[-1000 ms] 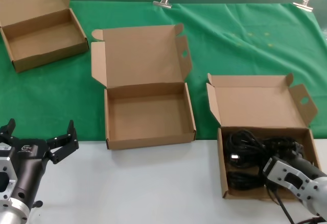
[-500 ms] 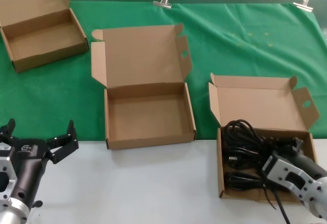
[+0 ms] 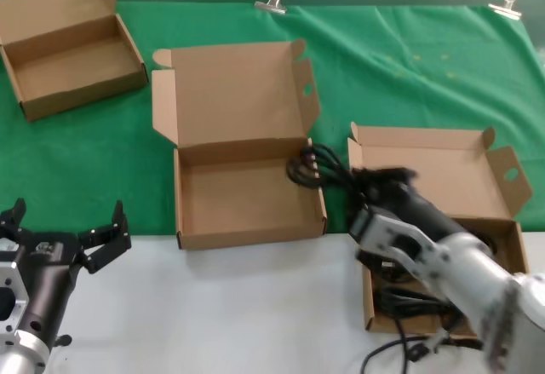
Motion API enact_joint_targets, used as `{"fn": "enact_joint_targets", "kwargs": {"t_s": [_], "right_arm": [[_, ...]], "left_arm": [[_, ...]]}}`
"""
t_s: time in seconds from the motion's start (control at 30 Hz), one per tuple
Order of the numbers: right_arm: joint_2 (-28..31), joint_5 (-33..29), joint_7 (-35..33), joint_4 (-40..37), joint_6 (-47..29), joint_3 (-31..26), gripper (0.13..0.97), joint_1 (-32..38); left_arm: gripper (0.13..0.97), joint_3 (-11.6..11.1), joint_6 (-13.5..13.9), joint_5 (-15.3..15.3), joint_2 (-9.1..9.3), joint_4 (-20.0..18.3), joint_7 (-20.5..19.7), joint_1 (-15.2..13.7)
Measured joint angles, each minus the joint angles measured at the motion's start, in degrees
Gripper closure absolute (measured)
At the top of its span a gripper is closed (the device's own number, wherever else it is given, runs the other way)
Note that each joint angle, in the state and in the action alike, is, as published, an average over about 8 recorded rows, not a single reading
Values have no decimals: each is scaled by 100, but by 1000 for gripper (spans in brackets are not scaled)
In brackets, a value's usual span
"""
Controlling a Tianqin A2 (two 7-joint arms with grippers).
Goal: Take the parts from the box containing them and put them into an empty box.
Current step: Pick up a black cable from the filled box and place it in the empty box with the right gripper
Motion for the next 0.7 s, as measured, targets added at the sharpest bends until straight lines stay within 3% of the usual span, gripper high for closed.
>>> {"fn": "enact_joint_targets", "kwargs": {"t_s": [0.43,0.7], "right_arm": [[-1773,0,-675,-2144,-1129,0,897,766],[-2392,0,-756,-3187,-1673,0,900,947]], "left_arm": [[132,0,0,2,0,0,2,0],[132,0,0,2,0,0,2,0]]}}
